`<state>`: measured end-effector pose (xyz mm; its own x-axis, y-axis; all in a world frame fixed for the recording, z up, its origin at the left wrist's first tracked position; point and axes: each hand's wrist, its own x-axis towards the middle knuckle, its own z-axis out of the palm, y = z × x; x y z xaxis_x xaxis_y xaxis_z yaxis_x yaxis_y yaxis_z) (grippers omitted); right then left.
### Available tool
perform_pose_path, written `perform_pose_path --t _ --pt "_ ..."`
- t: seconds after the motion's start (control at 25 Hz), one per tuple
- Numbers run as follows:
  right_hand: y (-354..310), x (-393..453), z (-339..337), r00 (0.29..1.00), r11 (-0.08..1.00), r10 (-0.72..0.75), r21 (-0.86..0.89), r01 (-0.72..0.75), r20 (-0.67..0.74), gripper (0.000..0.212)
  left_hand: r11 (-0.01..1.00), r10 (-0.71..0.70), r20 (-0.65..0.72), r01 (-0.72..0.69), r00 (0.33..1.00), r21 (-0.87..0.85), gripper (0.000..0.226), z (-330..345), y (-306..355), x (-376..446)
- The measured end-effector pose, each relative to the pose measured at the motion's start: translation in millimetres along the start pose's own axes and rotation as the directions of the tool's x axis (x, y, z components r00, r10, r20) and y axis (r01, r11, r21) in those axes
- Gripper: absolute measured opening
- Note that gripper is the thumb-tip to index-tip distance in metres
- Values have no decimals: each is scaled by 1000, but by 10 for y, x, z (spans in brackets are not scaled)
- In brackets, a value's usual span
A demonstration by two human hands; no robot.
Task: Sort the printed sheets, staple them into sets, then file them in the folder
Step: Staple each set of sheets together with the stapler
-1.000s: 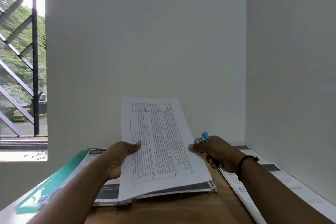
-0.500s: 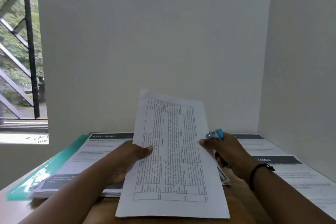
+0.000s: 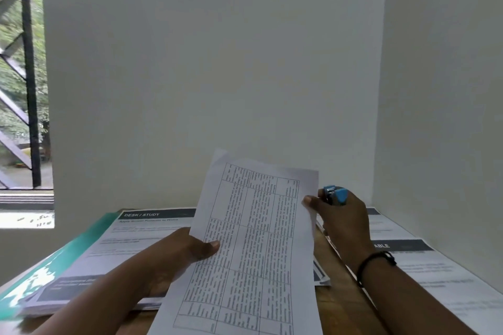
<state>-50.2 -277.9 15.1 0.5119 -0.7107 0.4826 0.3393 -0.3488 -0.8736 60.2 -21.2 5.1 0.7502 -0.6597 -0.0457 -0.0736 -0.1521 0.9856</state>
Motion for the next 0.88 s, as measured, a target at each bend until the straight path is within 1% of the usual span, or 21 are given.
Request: perform_pose_path --t 0.08,0.16,0.28,0.36,0.44,0.52,0.64,0.72,0.8,0.88 --pt "-1 -39 31 978 960 -206 -201 195 -35 14 1000 0 -6 0 1000 -12 16 35 2 -5" --pt "-9 -99 69 924 864 -382 -356 355 -4 21 1000 -11 -25 10 1000 -29 18 52 -4 -3" --pt "-15 -181 117 788 666 -610 -486 566 83 25 997 -31 -81 26 996 -72 18 50 -6 -7" --pt "-23 -226 145 705 558 -693 -506 657 152 29 993 -40 -96 30 995 -111 20 46 -5 -25" --pt "-39 -272 176 651 480 -727 -516 710 220 30 992 -51 -111 38 992 -120 20 35 -6 -35" --pt "-30 -317 206 609 416 -729 -504 757 313 36 991 -60 -124 45 990 -122 20 29 6 -52" --pt "1 -338 225 562 378 -717 -448 810 412 46 990 -80 -143 62 987 -126 20 35 38 -77" --pt "2 -343 228 533 372 -715 -399 838 453 42 991 -69 -156 50 985 -120 21 42 51 -93" --pt "-28 -377 247 500 366 -705 -347 864 502 32 994 -37 -189 16 981 -111 19 32 51 -92" --pt "-95 -443 261 448 349 -690 -281 894 569 28 993 5 -242 -32 970 -110 15 41 52 -89"
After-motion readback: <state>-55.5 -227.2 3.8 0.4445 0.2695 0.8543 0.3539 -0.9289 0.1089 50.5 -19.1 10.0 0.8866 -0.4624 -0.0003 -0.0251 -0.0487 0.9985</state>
